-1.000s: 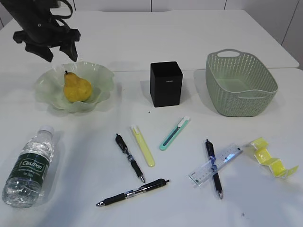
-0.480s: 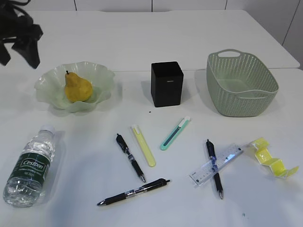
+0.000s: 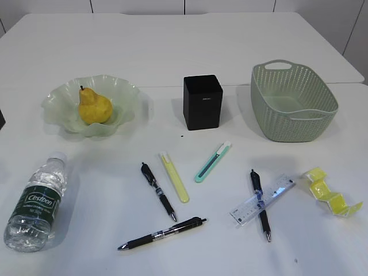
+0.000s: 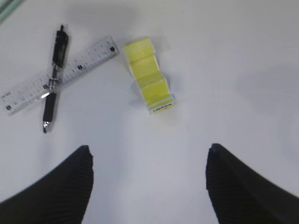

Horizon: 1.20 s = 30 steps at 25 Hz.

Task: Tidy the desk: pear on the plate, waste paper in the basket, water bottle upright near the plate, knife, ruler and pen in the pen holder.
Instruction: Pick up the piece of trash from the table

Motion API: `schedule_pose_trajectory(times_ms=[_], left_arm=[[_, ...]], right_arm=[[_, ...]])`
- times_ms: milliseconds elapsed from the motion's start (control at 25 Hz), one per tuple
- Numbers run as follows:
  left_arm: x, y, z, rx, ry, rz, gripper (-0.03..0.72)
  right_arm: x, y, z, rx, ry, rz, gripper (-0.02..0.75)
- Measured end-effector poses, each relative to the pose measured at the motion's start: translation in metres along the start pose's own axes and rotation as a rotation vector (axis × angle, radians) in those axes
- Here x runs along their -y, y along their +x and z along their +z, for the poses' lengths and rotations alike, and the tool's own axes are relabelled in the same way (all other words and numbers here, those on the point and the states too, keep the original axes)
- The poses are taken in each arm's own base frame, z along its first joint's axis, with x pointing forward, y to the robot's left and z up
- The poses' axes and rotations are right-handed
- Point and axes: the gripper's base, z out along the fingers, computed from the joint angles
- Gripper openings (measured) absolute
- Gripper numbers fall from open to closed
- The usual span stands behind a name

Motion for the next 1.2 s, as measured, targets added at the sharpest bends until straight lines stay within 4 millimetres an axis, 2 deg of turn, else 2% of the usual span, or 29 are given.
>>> schedule_pose_trajectory(times_ms=[200,360,440,640,880,1200], left_arm=[[0.004,0.022,-0.046,0.13,0.02,0.003,0.518],[0.005,0.04,-0.067,0.184,0.024,0.007,0.518],[0.005,0.048,-0.07,0.197,0.024,0.008,0.518],[0.006,0.064,-0.062,0.166,0.042,0.0,0.517],[0.005,0.08,-0.046,0.121,0.047,-0.006,0.517],[0.005,0.086,-0.035,0.098,0.046,-0.009,0.517]], right_arm=[[0.0,-0.018,0.045,-0.19,0.022,-0.101,0.554],[-0.002,-0.036,0.075,-0.261,0.015,-0.166,0.554],[-0.002,-0.047,0.089,-0.284,0.012,-0.195,0.554],[-0.003,-0.065,0.119,-0.332,0.02,-0.245,0.554],[-0.004,-0.063,0.149,-0.417,0.009,-0.291,0.554],[-0.004,-0.063,0.163,-0.422,-0.005,-0.359,0.554]])
